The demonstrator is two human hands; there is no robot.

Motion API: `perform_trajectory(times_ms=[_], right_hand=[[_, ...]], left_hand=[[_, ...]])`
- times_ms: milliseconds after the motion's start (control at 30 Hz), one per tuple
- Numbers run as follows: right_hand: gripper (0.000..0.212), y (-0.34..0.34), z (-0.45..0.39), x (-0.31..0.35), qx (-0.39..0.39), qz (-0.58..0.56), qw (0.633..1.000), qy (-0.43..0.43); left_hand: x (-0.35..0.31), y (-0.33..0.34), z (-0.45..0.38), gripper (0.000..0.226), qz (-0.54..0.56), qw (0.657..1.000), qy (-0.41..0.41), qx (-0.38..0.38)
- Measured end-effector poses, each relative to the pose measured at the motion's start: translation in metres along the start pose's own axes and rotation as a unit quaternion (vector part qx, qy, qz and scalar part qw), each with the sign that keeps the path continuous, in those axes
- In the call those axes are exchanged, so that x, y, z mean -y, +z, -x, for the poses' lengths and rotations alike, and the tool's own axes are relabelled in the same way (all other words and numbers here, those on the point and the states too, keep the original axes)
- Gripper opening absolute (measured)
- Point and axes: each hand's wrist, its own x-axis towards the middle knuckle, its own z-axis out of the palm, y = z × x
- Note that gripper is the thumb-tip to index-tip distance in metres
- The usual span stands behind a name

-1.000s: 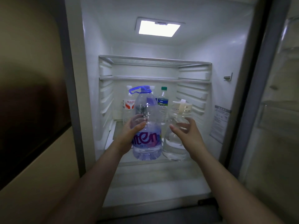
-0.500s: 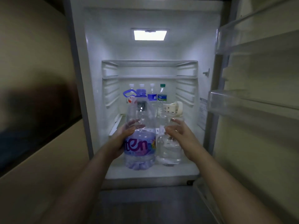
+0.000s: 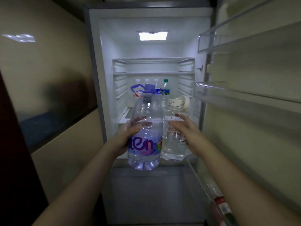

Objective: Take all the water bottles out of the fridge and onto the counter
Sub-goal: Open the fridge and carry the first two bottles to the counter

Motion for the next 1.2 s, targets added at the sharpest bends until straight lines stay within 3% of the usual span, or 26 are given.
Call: perform_trajectory(times_ms=[133,267,400,567,867,1067,1200], right_hand=[[0.049,0.01,0.037,0.015,-0.023,-0.012,0.999,-0.03],[0.06,0.02,0.085,0.023,-0.047,-0.02,0.998,-0.043],[0.061,0.033,0.139,0.03,-0.065,-0.002,0.997,-0.037],[0.078,0.048,0.205,0.038,-0.128,-0.008,0.991,-0.031],[0.053,0.05,0.342,0.066,-0.2,-0.008,0.979,-0.045],[0.048,0.044,0.424,0.083,-0.211,-0.004,0.977,-0.041],[0.055,0.027,0.486,0.104,-0.243,0.017,0.969,-0.035]], left_hand=[[-0.011,0.012,0.032,0.114,0.023,1.0,0.004,0.01],[-0.017,0.024,0.069,0.103,0.063,0.998,0.001,0.015],[-0.023,0.039,0.11,0.111,0.092,0.995,-0.01,0.047],[-0.016,0.061,0.157,0.112,0.083,0.993,-0.024,0.077],[-0.017,0.122,0.23,0.098,0.119,0.977,-0.03,0.177],[-0.02,0.167,0.273,0.066,0.139,0.957,-0.021,0.252],[-0.023,0.219,0.294,0.081,0.147,0.948,-0.031,0.28]])
